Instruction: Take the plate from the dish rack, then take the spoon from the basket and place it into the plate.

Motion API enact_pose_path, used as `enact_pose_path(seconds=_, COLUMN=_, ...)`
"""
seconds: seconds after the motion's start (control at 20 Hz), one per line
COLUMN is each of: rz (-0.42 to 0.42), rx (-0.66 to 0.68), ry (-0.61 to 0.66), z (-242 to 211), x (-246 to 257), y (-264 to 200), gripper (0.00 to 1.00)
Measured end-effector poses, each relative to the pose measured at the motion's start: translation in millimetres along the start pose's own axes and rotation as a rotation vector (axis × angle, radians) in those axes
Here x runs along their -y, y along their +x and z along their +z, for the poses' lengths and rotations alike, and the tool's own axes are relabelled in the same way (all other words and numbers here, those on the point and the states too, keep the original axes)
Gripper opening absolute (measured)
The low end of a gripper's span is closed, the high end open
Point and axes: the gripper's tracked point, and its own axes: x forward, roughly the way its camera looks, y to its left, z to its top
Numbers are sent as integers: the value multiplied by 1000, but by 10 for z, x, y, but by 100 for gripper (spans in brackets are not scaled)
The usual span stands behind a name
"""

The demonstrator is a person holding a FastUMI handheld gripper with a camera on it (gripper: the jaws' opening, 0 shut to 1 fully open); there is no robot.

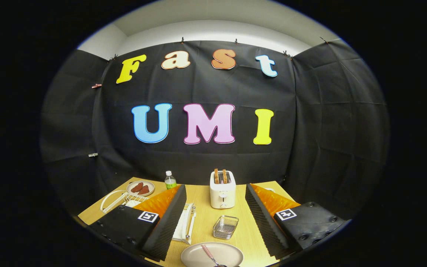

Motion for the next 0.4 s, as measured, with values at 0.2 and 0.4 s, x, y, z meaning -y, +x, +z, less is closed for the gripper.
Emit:
enact_pose_path(seconds=0.2, rz=3, rx=4, ry=-12, z=2, x=-29, y=-4, gripper=98)
enact_pose_path(seconds=0.4, rz=8, rx=9, ry=-5, z=17, x=-73, y=-13, gripper=98)
